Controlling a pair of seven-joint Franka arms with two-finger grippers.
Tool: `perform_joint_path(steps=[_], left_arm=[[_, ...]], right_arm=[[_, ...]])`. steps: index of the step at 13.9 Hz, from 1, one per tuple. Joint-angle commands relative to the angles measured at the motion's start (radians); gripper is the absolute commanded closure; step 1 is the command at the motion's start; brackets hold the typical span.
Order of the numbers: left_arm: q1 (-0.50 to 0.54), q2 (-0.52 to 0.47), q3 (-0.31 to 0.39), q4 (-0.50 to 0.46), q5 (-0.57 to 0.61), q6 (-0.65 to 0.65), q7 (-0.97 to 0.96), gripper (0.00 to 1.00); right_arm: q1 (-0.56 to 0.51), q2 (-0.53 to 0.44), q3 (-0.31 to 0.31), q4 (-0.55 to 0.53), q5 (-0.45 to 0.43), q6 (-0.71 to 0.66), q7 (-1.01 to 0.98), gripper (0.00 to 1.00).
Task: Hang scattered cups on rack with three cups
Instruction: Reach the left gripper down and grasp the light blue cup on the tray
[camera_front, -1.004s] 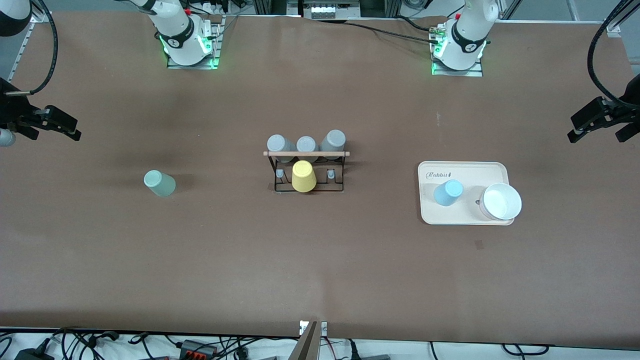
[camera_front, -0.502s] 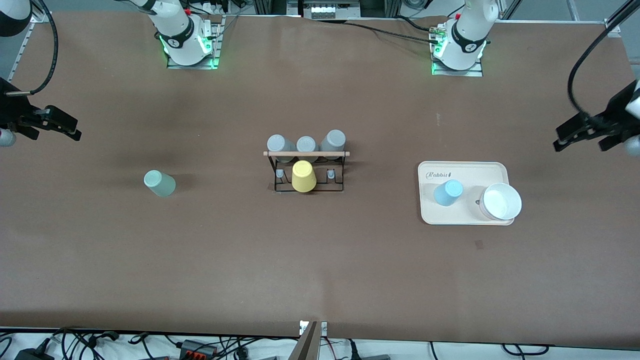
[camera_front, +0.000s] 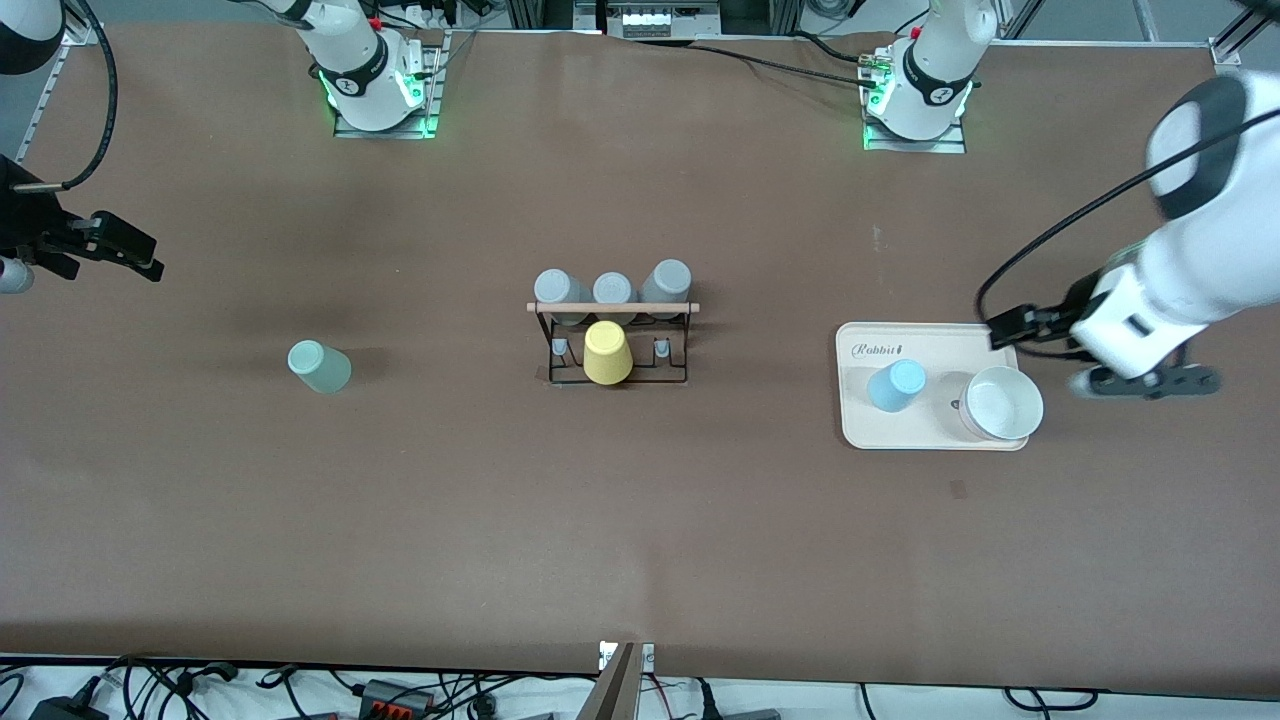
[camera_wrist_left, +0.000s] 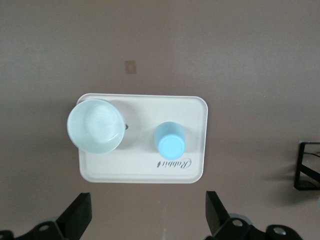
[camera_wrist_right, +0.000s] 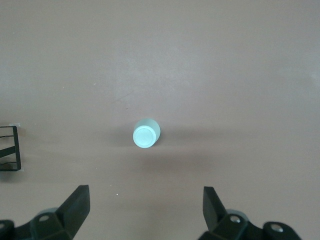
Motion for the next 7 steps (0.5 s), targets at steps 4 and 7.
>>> perform_joint_path(steps=[4,7], left_arm=[[-0.028,-0.013,-0.003,-0.296,0.001,0.349,-0.048,0.00],[-0.039,0.030,-0.002,-0.367,0.028,0.466,-0.070,0.00]], right_arm=[[0.000,-0.005,0.001,-0.012,-0.006,-0.004,0.018,0.00],[0.000,0.000,-0.001,-0.012,-0.006,-0.004,0.018,0.00]])
